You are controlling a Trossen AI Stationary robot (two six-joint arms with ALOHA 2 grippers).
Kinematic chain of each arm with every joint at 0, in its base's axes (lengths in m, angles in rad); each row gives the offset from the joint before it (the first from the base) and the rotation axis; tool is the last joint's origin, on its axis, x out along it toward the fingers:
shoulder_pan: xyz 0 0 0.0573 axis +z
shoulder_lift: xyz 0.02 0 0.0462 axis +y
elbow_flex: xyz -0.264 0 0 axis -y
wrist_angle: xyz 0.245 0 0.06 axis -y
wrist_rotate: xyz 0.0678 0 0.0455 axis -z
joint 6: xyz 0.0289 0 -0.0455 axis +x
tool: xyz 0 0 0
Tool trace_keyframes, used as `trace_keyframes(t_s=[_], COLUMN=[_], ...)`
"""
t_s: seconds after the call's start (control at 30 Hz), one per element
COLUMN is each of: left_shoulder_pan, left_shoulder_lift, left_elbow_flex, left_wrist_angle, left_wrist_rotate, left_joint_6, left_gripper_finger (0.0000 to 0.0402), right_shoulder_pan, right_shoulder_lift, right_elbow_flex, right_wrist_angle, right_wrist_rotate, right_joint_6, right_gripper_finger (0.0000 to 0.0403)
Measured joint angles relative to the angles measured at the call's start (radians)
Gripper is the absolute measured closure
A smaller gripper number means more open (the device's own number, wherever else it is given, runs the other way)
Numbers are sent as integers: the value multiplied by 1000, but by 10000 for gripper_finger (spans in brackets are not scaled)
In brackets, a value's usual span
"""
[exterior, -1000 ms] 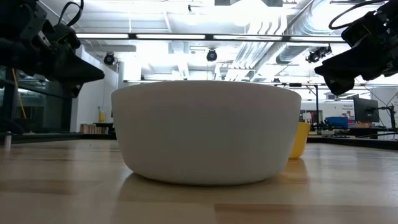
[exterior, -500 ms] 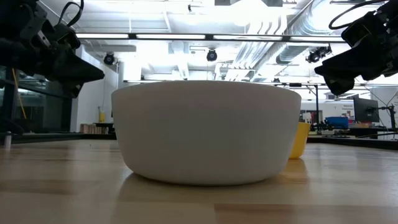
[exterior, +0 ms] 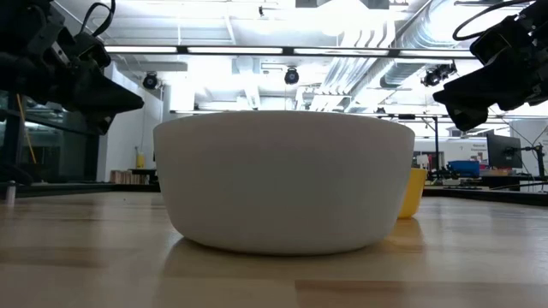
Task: Nest bowls inside each other
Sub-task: Stack the purple bowl on top of the pink bowl
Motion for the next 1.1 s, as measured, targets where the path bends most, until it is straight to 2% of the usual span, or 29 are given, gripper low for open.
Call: trace_keyframes(t_s=[0.53,0.8,1.1], left_shoulder_pan=[0,0,0], left_shoulder_lift=[0,0,0], left_elbow_flex=[0,0,0], left_wrist_angle=[0,0,0], left_wrist_rotate=[1,1,1], left_joint_6=[0,0,0], left_gripper_finger=[364,364,364], right_shoulder_pan=[0,0,0], right_shoulder_lift=[0,0,0], right_elbow_flex=[0,0,0], right_wrist_angle=[0,0,8], right_wrist_rotate=[4,5,13], right_joint_6=[-4,-105,-113], right_gripper_finger=[306,306,306])
